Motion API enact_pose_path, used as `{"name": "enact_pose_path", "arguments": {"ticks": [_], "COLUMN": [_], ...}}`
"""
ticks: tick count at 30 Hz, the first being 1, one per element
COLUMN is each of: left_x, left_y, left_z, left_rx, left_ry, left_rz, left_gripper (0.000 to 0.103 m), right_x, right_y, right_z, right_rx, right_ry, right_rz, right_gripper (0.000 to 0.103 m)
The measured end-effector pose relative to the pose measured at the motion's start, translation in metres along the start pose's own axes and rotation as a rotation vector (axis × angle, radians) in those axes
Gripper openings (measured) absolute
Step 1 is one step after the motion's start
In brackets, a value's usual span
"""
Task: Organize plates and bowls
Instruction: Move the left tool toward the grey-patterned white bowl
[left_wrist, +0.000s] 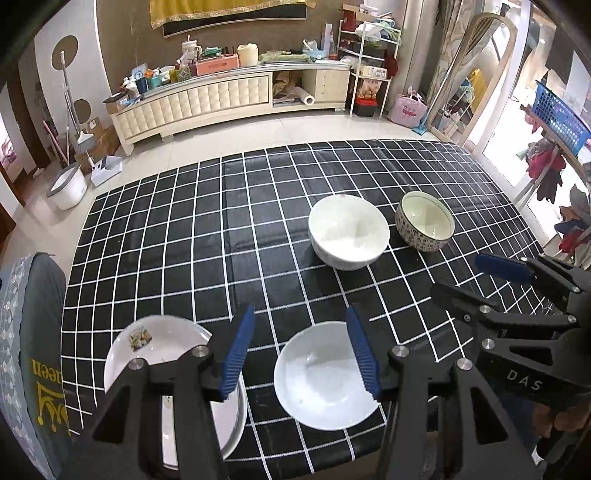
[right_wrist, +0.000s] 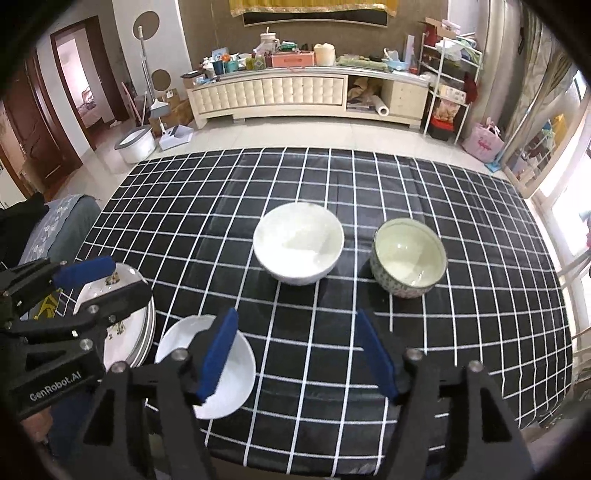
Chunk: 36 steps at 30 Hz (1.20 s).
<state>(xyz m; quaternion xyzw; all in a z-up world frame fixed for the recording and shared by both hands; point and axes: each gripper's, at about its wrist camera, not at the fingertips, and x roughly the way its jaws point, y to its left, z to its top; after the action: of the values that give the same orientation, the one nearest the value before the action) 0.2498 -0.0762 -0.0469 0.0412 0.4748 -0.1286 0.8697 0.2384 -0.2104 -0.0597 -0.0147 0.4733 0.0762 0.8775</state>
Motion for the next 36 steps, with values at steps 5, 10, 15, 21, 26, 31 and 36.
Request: {"name": "enact_pose_path", "arguments": {"ticks": [5,10,15,21,26,31,36], "left_x": [0.006,0.017,0.033,0.058,0.083,0.109,0.133], "left_y": [-0.002,-0.001,0.005,0.005,0.005,0.005,0.004], "left_z": [0.014,0.03,0.046,0.065,0.078,0.085,0.087], "left_rx": [0.01,0.007,-0.019,-0.016,-0.004,0.001,0.006], "left_ry": [-0.006,0.002,0.022,0.051,0.082,0.118,0.15], "left_rz": [0.001,-0.003,-0.014,-0.007,0.001,0.006,-0.005], "left_gripper": [0.058,0.058,0.058,0.058,0.058,0.058,0.058], "right_x": [0.005,0.013,0.025,0.048,0.069,0.091,0.109], "right_y": [-0.007,-0.016,-0.024,-0.03,-0.035,-0.041,-0.04], "right_z": [0.012,0.026,0.04,0.054,0.062,0.066,0.069], "right_rx": [0.004,0.004,0.007,0.0,-0.008,-0.014,-0.054], "right_ry": [-0.004,-0.004,0.003,0.025,0.053,0.085,0.112], "right_rz": [-0.005,-0.017,-0.022,-0.025,-0.025,-0.034,-0.036], "right_gripper": [0.078,0.079,0.079,0.079,0.079,0.079,0.079]}}
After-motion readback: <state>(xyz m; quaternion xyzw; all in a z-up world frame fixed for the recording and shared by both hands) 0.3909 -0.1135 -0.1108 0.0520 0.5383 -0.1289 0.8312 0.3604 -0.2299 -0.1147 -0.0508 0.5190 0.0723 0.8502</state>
